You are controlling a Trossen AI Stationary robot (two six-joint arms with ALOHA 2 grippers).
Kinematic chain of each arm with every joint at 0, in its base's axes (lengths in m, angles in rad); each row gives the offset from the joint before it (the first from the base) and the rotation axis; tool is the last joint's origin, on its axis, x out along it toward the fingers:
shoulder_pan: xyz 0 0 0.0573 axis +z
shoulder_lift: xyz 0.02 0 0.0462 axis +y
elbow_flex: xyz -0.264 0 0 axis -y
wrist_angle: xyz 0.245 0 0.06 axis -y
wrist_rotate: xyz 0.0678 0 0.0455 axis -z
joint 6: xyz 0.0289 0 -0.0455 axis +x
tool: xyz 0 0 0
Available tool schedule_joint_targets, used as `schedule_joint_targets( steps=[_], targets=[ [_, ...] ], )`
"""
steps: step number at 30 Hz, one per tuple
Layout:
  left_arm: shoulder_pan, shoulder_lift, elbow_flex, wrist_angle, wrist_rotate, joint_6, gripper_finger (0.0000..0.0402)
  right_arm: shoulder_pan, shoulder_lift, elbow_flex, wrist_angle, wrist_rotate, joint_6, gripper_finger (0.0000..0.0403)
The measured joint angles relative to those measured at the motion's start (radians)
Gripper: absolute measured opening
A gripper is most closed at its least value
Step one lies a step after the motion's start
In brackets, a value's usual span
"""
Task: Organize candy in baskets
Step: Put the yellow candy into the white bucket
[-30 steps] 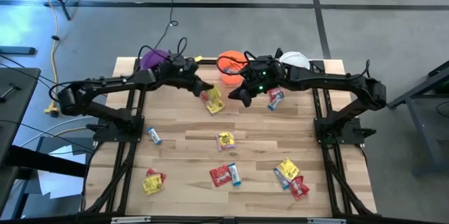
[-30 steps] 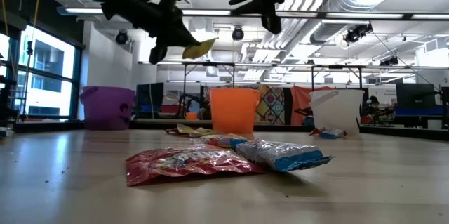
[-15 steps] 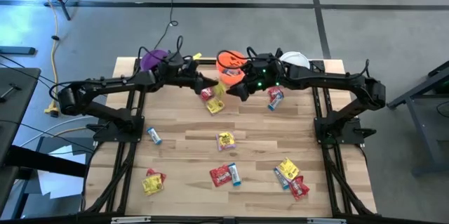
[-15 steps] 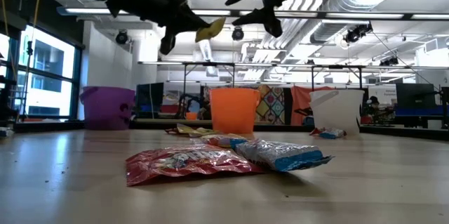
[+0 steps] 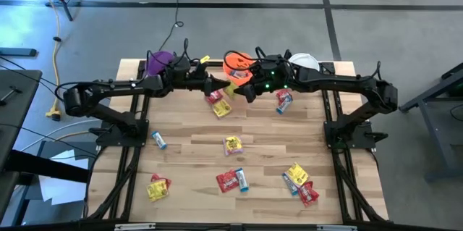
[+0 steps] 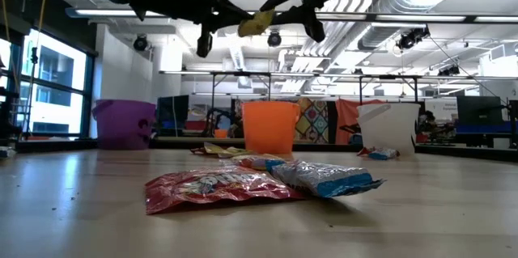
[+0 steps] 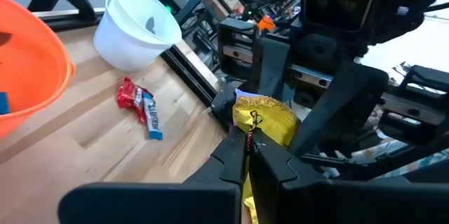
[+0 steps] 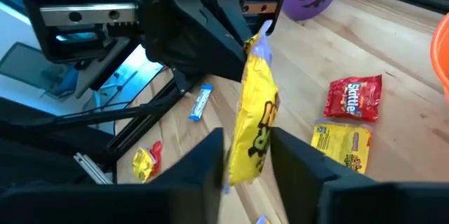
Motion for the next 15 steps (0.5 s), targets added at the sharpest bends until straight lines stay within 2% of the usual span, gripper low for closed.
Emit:
schedule_joint_targets(
  steps=[4,6,10,15],
  targets=[
    [0.0,0.0,0.0,0.008,0.0,0.0,0.0,0.0,0.0,0.0,0.0,0.001,-0.027,0.0033],
    [0.0,0.0,0.0,0.009,-0.001,0.0,0.0,0.0,0.0,0.0,0.0,0.003,-0.045,0.0009],
    [0.0,0.0,0.0,0.011,-0.003,0.012,0.0015,0.0,0.0,0.0,0.0,0.005,-0.048,0.0012],
    [0.011,0.0,0.0,0.013,-0.026,0.045,0.0062,-0.011,-0.03,0.0,-0.022,0.008,-0.068,0.0003]
  ],
)
